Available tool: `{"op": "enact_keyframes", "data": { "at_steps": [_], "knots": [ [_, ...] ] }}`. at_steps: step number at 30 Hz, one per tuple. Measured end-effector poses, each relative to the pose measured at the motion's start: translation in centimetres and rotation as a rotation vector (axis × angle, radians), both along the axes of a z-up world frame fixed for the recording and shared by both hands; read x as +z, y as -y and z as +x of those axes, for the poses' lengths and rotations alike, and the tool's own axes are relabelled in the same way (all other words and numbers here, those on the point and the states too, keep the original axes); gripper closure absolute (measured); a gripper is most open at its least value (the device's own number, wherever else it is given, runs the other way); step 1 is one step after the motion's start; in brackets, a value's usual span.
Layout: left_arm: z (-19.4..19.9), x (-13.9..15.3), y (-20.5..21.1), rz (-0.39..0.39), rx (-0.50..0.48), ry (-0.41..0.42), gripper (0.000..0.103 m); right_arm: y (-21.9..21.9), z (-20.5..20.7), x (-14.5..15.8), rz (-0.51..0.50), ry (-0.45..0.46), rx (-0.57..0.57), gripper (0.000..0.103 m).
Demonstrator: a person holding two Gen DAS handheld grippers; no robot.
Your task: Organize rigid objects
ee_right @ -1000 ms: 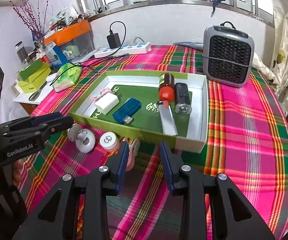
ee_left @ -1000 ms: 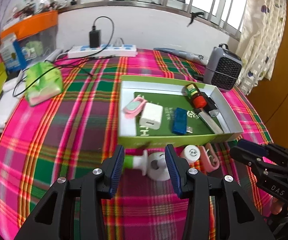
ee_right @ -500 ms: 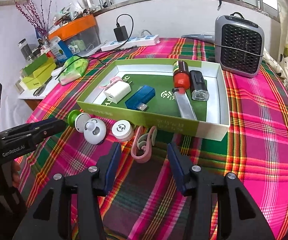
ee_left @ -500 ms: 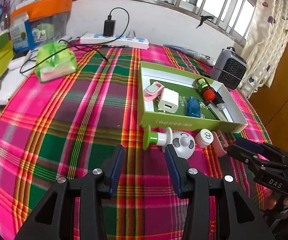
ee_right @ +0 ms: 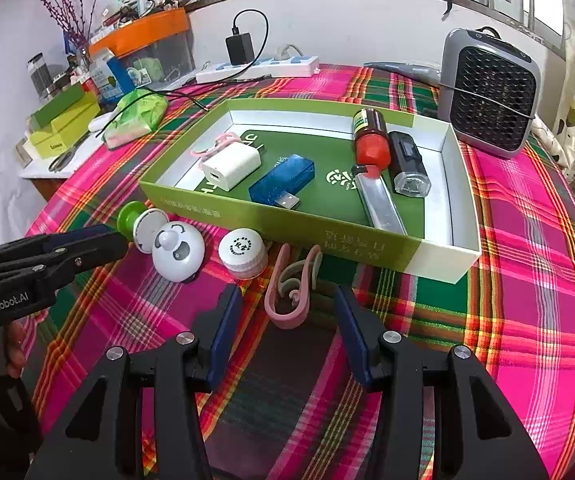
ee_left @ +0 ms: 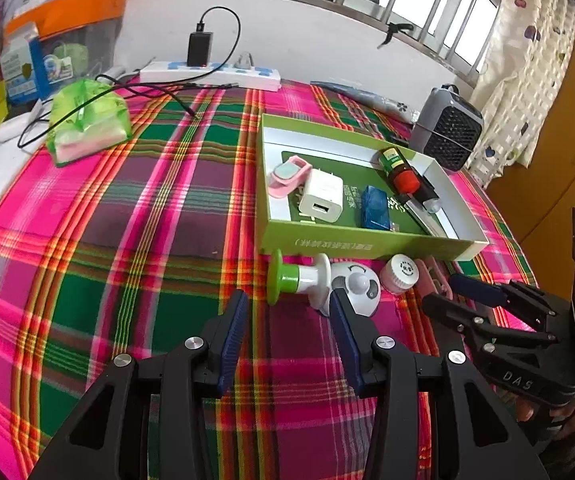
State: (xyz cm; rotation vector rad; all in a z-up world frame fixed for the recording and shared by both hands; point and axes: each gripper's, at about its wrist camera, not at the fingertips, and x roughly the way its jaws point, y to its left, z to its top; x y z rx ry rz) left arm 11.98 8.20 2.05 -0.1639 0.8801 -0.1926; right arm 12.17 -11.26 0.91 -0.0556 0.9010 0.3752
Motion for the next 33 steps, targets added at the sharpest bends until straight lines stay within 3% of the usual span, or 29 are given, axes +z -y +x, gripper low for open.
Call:
{"op": "enact_keyframes", "data": {
  "at_steps": [12,33],
  "knots": [
    [1.0,0.0,0.8,0.046,-0.009,0.005,0.061,-0.7,0.8,-0.6,-0.065,0.006,-0.019,0.054],
    [2.8,-0.5,1.0,0.119,0.017,0.009,0.061,-0.9,0.9,-0.6,-0.096,0.032,-0.037,0.054]
  ]
}}
